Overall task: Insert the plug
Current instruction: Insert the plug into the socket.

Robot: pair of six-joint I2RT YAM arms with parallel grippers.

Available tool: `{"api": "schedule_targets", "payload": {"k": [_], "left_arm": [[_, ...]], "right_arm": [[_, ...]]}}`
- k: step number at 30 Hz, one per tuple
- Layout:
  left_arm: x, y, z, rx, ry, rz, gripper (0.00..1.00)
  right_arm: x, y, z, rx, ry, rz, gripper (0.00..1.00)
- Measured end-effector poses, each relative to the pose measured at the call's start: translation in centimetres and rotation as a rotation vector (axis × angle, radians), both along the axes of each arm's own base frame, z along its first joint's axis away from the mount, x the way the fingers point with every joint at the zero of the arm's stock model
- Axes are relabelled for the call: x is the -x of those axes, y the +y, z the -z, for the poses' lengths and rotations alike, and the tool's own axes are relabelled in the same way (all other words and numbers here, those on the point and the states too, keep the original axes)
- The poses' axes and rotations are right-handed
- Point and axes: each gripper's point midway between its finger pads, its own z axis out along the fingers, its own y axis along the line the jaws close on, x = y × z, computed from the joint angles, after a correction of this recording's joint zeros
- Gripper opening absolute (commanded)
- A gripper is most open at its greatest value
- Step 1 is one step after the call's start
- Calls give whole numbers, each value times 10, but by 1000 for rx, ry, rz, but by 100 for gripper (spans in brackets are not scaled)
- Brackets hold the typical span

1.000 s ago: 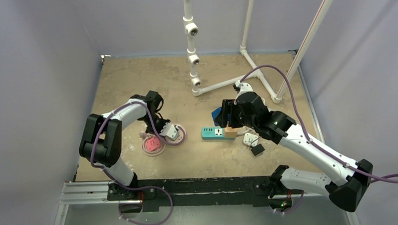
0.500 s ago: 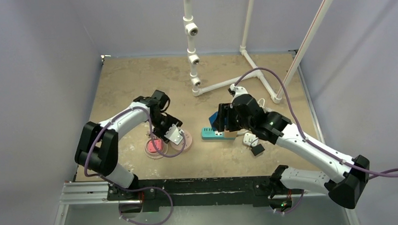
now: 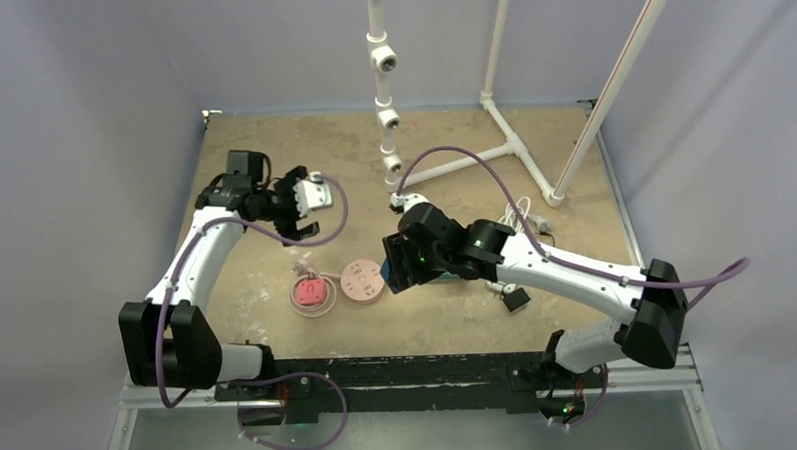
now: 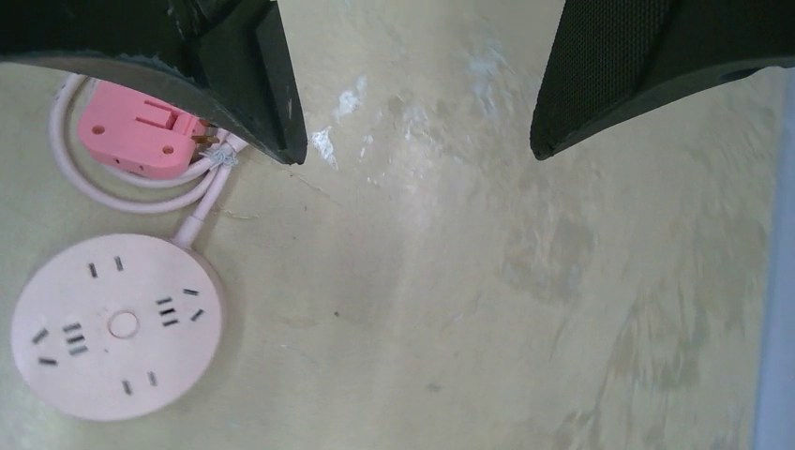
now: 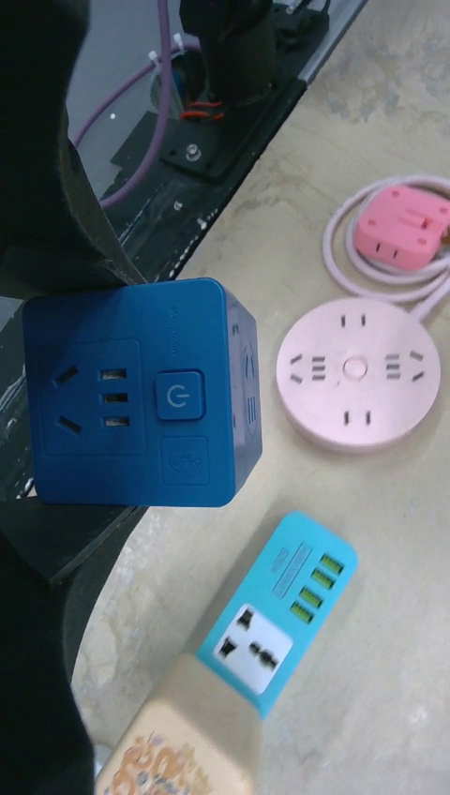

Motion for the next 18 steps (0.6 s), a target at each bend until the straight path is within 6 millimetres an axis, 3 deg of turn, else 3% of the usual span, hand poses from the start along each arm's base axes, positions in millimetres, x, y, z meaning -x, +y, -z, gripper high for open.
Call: {"api": "schedule_targets", "payload": {"k": [6, 18], "left_arm": [[-14, 38, -4, 189, 170, -398, 95], [-8, 50, 25, 277, 429, -764, 99]], "right_arm": [[3, 37, -7, 31, -2, -68, 0], [-3, 62, 41, 212, -7, -68, 0]]}}
